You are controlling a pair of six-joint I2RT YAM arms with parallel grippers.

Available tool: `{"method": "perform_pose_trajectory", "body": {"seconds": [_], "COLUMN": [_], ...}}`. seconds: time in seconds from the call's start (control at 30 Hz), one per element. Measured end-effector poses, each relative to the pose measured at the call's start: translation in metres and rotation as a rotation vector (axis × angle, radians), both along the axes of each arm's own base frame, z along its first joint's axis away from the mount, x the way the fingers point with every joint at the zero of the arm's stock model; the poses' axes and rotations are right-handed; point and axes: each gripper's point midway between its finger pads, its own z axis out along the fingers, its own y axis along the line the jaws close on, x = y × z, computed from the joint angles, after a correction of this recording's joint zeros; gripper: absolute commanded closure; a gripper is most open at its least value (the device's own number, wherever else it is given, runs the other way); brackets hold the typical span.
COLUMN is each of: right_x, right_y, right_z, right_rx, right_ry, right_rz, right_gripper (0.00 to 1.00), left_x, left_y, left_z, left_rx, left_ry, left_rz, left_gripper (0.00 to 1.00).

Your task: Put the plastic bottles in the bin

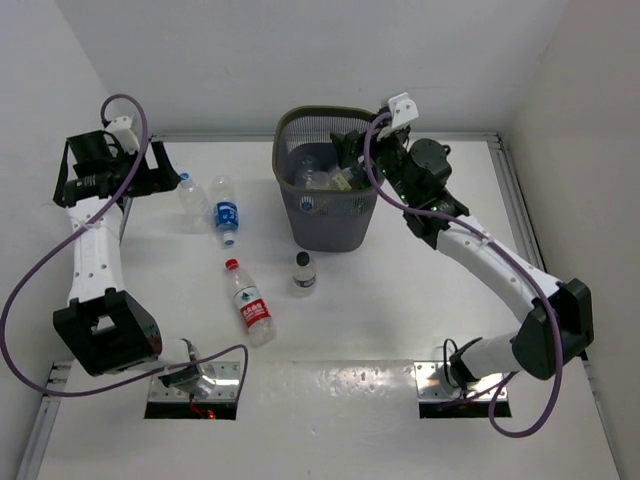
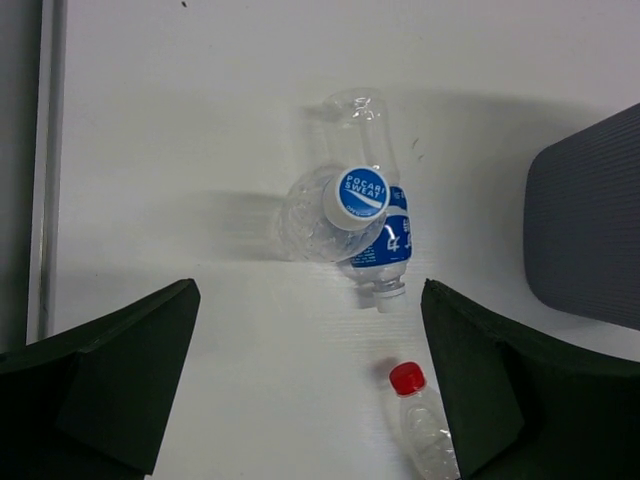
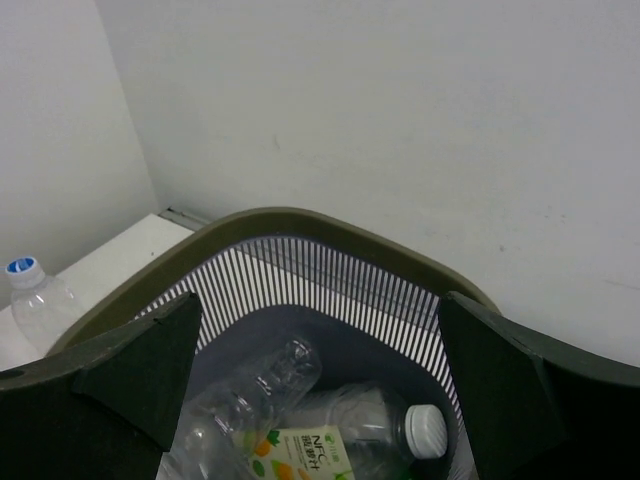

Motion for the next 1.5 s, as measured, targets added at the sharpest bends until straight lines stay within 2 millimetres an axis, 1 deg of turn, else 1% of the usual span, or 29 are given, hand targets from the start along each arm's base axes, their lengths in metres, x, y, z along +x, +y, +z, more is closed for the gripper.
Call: {"method": "perform_pose_trajectory", "body": {"seconds": [0.13, 0.2, 0.3, 0.43, 0.53, 0.57, 0.63, 0.67, 0.7, 0.77, 0.8, 0.83, 0.93, 1.0, 1.03, 1.07, 1.1, 1.13, 1.17, 1.2, 1.27, 1.3, 1.33, 1.37, 1.4, 1.43, 1.47, 1.5], "right_x": [0.000, -0.001, 0.000, -0.003, -0.007, -0.008, -0.008, -0.007, -0.007, -0.006, -0.006, -0.006, -0.006, -0.009, -0.011, -0.013, -0.016, -0.019, -0.022, -0.025, -0.032, -0.036, -0.040, -0.043, -0.046, -0.049, -0.052, -0.054], "right_y": [-0.005, -0.013, -0.038, -0.083, -0.109, -0.112, -0.126, -0.130, -0.133, -0.139, -0.141, -0.143, -0.146, -0.147, -0.147, -0.148, -0.147, -0.147, -0.148, -0.149, -0.150, -0.151, -0.152, -0.154, -0.156, -0.158, -0.161, -0.166], "right_z": [0.017, 0.022, 0.028, 0.034, 0.031, 0.028, 0.025, 0.021, 0.017, 0.010, 0.005, 0.002, -0.005, -0.007, -0.007, -0.007, -0.006, -0.005, -0.004, -0.002, 0.000, 0.000, -0.001, -0.002, -0.004, -0.007, -0.009, -0.010], "right_rx": [0.016, 0.020, 0.025, 0.032, 0.038, 0.037, 0.041, 0.040, 0.039, 0.035, 0.035, 0.035, 0.034, 0.033, 0.032, 0.032, 0.032, 0.032, 0.032, 0.034, 0.035, 0.036, 0.035, 0.035, 0.037, 0.037, 0.037, 0.038], "right_ry": [-0.002, 0.003, 0.012, 0.012, 0.030, 0.042, 0.058, 0.072, 0.084, 0.109, 0.123, 0.136, 0.165, 0.177, 0.178, 0.178, 0.177, 0.176, 0.175, 0.171, 0.165, 0.162, 0.164, 0.165, 0.168, 0.177, 0.180, 0.181], "right_rz": [-0.006, -0.016, -0.056, -0.134, -0.172, -0.171, -0.193, -0.196, -0.200, -0.205, -0.206, -0.207, -0.203, -0.200, -0.197, -0.195, -0.191, -0.189, -0.189, -0.189, -0.189, -0.190, -0.192, -0.195, -0.199, -0.206, -0.214, -0.224], "right_gripper": [0.01, 0.01, 0.01, 0.01, 0.01, 0.01, 0.01, 0.01, 0.01, 0.01, 0.02, 0.04, 0.08, 0.11, 0.11, 0.12, 0.14, 0.14, 0.14, 0.14, 0.14, 0.14, 0.14, 0.14, 0.14, 0.14, 0.14, 0.12], "left_x": [0.000, 0.002, 0.011, 0.026, 0.035, 0.040, 0.050, 0.055, 0.060, 0.066, 0.067, 0.069, 0.073, 0.071, 0.070, 0.068, 0.067, 0.067, 0.068, 0.068, 0.057, 0.046, 0.029, 0.010, -0.009, -0.027, -0.039, -0.055], "left_y": [0.001, 0.000, -0.005, -0.020, -0.032, -0.033, -0.035, -0.035, -0.034, -0.034, -0.033, -0.032, -0.030, -0.028, -0.026, -0.026, -0.024, -0.023, -0.023, -0.024, -0.035, -0.048, -0.066, -0.086, -0.105, -0.126, -0.142, -0.161], "left_z": [-0.024, -0.035, -0.048, -0.062, -0.073, -0.077, -0.086, -0.092, -0.097, -0.108, -0.113, -0.116, -0.114, -0.109, -0.102, -0.091, -0.073, -0.047, -0.013, 0.029, 0.122, 0.172, 0.219, 0.256, 0.285, 0.308, 0.320, 0.331], "left_rx": [0.021, 0.024, 0.034, 0.043, 0.049, 0.051, 0.054, 0.056, 0.057, 0.054, 0.054, 0.050, 0.073, 0.073, 0.072, 0.070, 0.070, 0.069, 0.070, 0.082, 0.117, 0.131, 0.144, 0.148, 0.140, 0.126, 0.108, 0.084], "left_ry": [0.025, 0.037, 0.044, 0.026, 0.015, 0.012, 0.010, 0.011, 0.012, 0.024, 0.030, 0.032, 0.013, 0.007, -0.002, -0.015, -0.044, -0.090, -0.157, -0.248, -0.450, -0.564, -0.678, -0.771, -0.846, -0.910, -0.946, -0.981], "left_rz": [-0.021, -0.034, -0.062, -0.113, -0.142, -0.146, -0.150, -0.151, -0.150, -0.145, -0.142, -0.141, -0.142, -0.135, -0.131, -0.130, -0.124, -0.123, -0.129, -0.138, -0.172, -0.206, -0.254, -0.308, -0.360, -0.419, -0.470, -0.527], "left_gripper": [0.00, 0.00, 0.00, 0.00, 0.00, 0.00, 0.02, 0.04, 0.13, 0.26, 0.43, 0.50, 0.60, 0.61, 0.61, 0.61, 0.62, 0.62, 0.62, 0.62, 0.62, 0.62, 0.62, 0.62, 0.62, 0.62, 0.62, 0.62]}}
